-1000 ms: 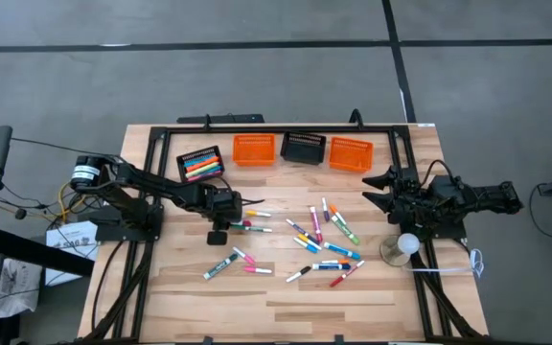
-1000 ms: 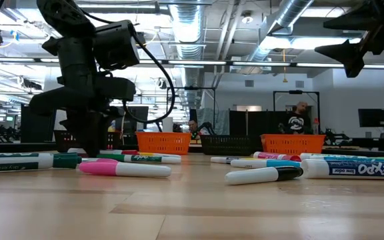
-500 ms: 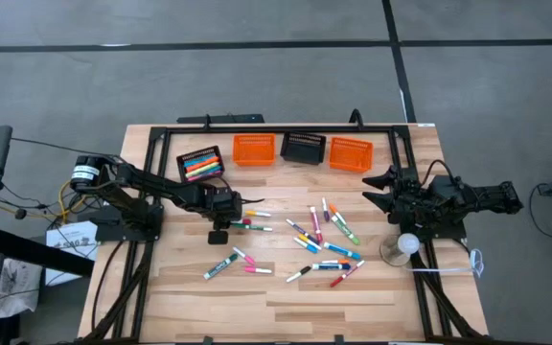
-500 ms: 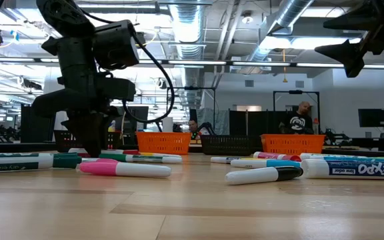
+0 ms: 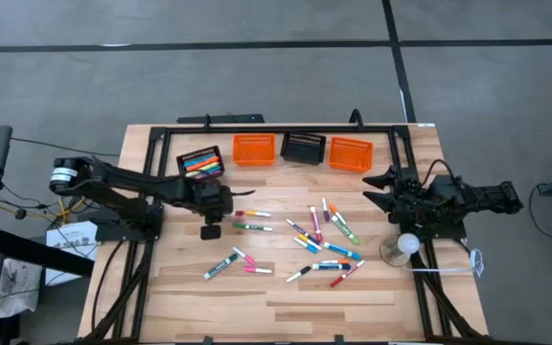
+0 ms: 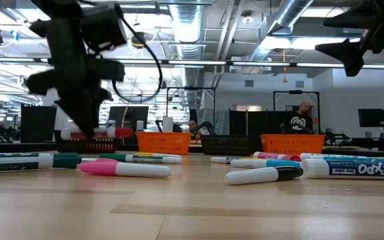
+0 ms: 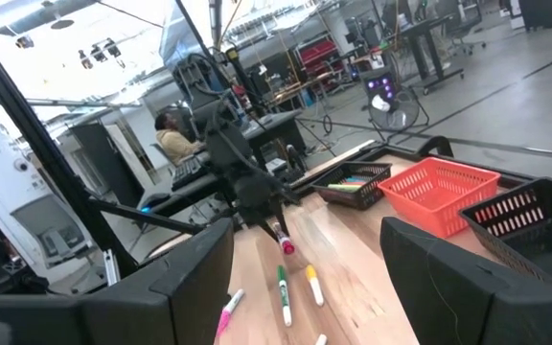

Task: Pick & Place Markers
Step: Put the large red marker pen into the left orange bin

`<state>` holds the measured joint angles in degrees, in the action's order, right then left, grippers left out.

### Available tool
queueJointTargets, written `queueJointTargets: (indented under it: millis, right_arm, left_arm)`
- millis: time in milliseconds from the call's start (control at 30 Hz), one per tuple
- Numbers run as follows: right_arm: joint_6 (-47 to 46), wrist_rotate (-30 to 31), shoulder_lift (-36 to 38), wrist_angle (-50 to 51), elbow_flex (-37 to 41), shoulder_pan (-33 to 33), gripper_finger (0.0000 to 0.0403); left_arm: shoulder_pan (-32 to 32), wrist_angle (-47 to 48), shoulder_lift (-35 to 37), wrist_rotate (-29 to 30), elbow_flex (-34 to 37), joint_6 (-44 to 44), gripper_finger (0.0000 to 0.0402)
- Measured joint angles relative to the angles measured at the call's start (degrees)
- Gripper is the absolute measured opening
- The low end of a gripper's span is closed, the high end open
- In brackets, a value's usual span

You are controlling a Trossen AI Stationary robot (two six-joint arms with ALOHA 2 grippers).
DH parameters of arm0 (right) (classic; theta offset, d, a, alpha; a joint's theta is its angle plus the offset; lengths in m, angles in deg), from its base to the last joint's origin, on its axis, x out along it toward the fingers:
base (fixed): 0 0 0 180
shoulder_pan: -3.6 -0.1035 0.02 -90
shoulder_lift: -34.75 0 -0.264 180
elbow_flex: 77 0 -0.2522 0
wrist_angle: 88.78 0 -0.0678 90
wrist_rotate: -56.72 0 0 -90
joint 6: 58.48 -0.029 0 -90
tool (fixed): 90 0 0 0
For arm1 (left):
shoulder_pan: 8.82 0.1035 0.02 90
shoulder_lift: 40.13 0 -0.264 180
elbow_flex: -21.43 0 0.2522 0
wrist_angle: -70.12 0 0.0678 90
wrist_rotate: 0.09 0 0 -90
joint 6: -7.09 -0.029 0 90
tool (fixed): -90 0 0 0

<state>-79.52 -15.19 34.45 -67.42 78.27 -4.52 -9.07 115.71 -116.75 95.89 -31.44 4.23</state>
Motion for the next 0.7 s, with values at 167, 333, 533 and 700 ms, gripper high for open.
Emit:
queueJointTargets:
  millis: [167,333,533,700]
  right_arm:
    - [0.0,0.0,0.0,-1.1,0.0,0.0,0.0254]
    - [0.0,0.0,0.0,-1.1,0.0,0.0,0.0254]
    - [0.0,0.0,0.0,-2.9,0.0,0.0,0.0254]
    - [0.0,0.0,0.0,-6.5,0.0,0.0,0.0254]
  left_arm:
    - [0.0,-0.2,7.0,-0.2,-0.1,4.6,0.0066]
    - [0.0,-4.0,12.8,-1.6,-0.1,9.7,0.0066]
    - [0.0,-17.8,15.5,-2.8,-0.2,12.2,0.0066]
    - [1.3,-30.3,15.3,-2.9,-0.2,12.2,0.0066]
